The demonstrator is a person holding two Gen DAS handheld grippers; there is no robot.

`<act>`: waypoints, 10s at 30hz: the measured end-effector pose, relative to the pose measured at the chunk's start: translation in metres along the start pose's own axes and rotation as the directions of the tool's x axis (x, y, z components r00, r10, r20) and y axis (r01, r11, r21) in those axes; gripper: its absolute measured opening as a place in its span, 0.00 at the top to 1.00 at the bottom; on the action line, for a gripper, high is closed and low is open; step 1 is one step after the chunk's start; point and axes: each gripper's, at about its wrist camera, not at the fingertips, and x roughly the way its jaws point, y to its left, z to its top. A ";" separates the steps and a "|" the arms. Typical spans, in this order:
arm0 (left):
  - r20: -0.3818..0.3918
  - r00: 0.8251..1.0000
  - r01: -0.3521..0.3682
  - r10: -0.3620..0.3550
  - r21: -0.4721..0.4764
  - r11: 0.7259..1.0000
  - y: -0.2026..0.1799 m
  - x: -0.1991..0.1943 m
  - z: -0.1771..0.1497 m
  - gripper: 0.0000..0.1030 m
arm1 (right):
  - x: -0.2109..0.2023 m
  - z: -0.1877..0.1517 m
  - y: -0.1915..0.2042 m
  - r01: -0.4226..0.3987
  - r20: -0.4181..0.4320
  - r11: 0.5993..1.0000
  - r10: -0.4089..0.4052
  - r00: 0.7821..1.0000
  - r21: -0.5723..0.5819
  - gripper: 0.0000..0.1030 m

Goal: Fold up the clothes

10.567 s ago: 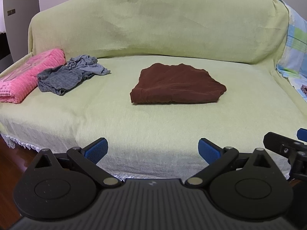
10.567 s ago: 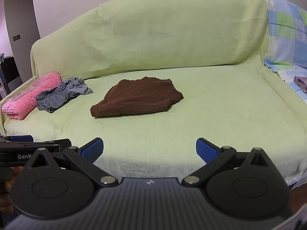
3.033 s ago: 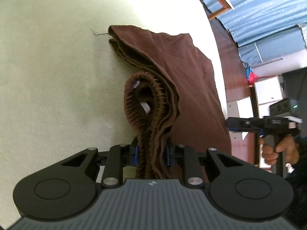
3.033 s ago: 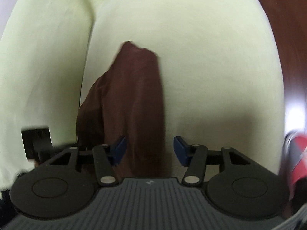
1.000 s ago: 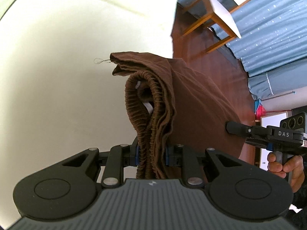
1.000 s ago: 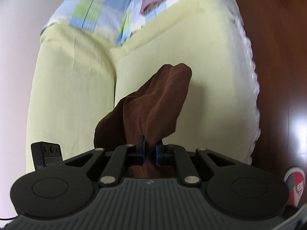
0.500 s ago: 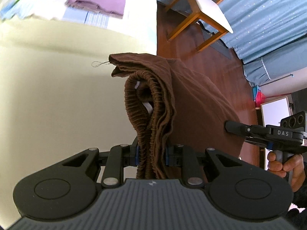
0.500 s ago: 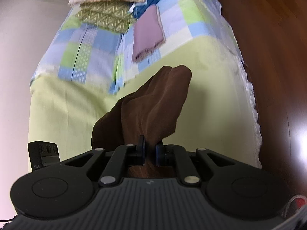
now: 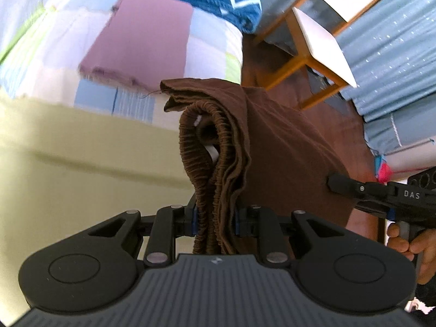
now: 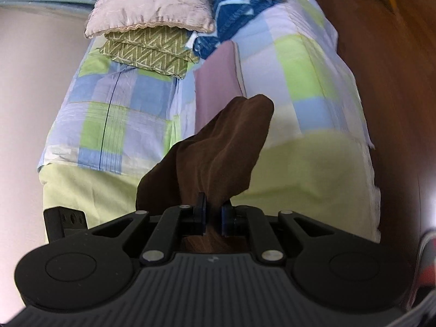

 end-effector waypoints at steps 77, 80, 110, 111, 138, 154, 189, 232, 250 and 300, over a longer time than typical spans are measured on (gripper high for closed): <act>-0.192 0.963 -0.168 0.188 0.117 0.979 0.157 0.149 0.270 0.69 | 0.270 0.113 -0.072 0.025 -0.262 0.922 0.084 0.961 0.387 0.86; -0.183 0.962 -0.184 0.204 0.122 0.975 0.159 0.152 0.266 0.64 | 0.274 0.113 -0.071 0.031 -0.268 0.929 0.074 0.961 0.369 0.86; -0.046 0.955 -0.296 0.292 -0.150 0.943 0.160 0.057 0.205 0.48 | 0.263 0.193 0.058 0.119 -0.118 0.744 -0.258 0.959 -0.658 0.73; -0.015 0.963 -0.267 0.269 -0.188 0.945 0.154 0.053 0.201 0.48 | 0.260 0.200 0.057 0.113 -0.116 0.748 -0.247 0.962 -0.654 0.73; 0.169 0.807 -0.141 0.566 -0.876 0.462 -0.020 0.152 0.069 0.51 | 0.371 0.342 0.015 -0.188 -0.483 0.841 -0.097 0.870 -0.507 0.90; 0.179 0.703 -0.167 0.688 -0.899 0.405 -0.010 0.192 0.108 0.50 | 0.367 0.300 0.041 -0.225 -0.332 0.481 -0.150 0.931 -0.848 0.92; 0.138 0.620 -0.309 0.772 -0.862 0.402 0.075 0.168 0.174 0.55 | 0.471 0.207 0.162 -0.600 -0.568 -0.117 -0.218 0.793 -0.792 0.95; 0.022 0.538 -0.149 0.843 -0.982 0.120 0.076 0.152 0.093 0.49 | 0.547 0.182 0.213 -0.753 -0.677 -0.121 -0.364 0.640 -0.647 0.84; 0.331 0.625 0.262 0.707 -0.942 0.209 0.136 0.159 0.042 0.81 | 0.539 0.159 0.215 -0.818 -0.726 -0.133 -0.397 0.562 -0.560 0.79; 0.479 0.490 0.206 0.728 -0.876 0.436 0.118 0.138 0.031 1.00 | 0.545 0.172 0.221 -0.811 -0.692 -0.228 -0.428 0.581 -0.539 0.78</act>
